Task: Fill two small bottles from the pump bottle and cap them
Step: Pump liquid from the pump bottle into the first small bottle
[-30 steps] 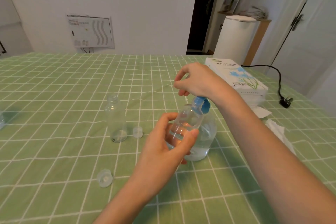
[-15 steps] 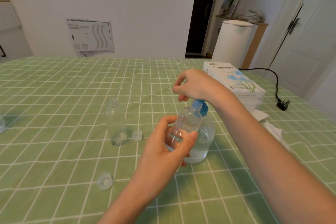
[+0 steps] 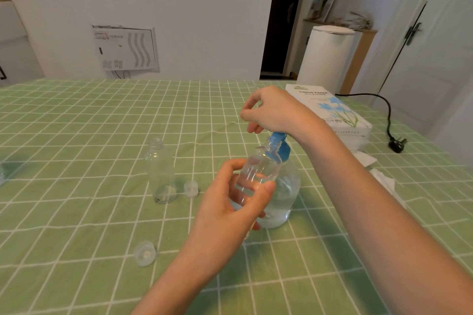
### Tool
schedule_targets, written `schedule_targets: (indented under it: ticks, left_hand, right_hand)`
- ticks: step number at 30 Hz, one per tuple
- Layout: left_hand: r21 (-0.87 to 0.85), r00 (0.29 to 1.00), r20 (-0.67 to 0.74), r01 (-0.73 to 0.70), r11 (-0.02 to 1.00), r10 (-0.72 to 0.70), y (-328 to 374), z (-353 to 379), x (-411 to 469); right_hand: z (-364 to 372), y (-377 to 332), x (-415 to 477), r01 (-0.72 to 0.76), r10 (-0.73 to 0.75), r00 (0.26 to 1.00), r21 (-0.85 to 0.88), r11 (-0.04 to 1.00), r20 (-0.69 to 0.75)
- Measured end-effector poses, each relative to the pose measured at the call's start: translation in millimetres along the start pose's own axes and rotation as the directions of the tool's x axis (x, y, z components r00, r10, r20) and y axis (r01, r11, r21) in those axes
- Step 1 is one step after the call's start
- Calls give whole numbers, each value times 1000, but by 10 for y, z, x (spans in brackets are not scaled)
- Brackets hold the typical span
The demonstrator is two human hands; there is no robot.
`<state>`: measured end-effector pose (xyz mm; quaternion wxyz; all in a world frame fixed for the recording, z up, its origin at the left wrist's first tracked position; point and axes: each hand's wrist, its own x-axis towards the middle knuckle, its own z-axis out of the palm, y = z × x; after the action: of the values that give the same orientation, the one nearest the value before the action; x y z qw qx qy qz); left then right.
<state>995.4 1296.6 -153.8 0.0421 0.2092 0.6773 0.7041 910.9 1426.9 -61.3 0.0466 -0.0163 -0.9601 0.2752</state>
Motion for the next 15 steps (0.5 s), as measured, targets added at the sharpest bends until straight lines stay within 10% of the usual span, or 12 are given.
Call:
schedule_targets:
  ticks: [15]
  left_hand:
    - [11,1000,1,10,1000,-10,-8,5,-6]
  right_hand:
    - [45,39,-5,-15,14,1000,33,999,14]
